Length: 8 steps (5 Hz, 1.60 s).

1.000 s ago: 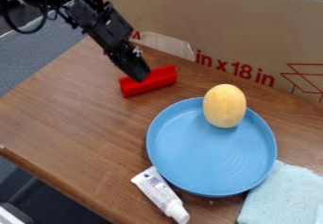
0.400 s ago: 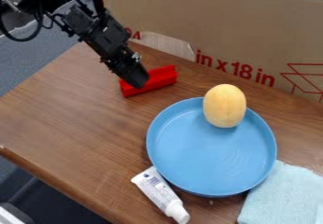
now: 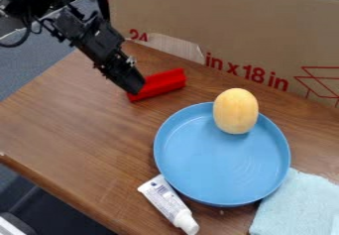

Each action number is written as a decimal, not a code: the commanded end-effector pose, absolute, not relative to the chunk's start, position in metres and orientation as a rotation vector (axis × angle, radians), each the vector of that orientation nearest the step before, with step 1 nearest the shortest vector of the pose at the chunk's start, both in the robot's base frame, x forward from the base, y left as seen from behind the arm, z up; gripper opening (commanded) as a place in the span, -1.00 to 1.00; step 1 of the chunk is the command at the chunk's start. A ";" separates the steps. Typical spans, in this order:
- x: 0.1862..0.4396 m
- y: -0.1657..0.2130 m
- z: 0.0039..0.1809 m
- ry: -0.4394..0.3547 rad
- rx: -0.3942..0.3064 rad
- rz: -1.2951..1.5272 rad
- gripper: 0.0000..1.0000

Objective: Move the red object to the left side of the table

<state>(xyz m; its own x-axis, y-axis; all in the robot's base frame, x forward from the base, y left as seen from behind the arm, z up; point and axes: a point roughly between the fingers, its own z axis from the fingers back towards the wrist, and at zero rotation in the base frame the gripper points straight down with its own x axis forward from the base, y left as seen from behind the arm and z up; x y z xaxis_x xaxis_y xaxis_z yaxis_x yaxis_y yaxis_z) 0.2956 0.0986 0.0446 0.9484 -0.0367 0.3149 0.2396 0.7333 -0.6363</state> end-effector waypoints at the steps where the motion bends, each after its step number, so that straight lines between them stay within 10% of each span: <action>1: 0.311 0.111 0.075 -0.357 -0.678 -0.164 -1.00; 3: 0.286 0.109 0.102 -0.382 -0.643 -0.178 -1.00; 5: 0.289 0.106 0.089 -0.374 -0.644 -0.136 -1.00; 6: 0.297 0.104 0.079 -0.355 -0.650 -0.117 1.00; 8: 0.304 0.104 0.080 -0.369 -0.639 -0.067 1.00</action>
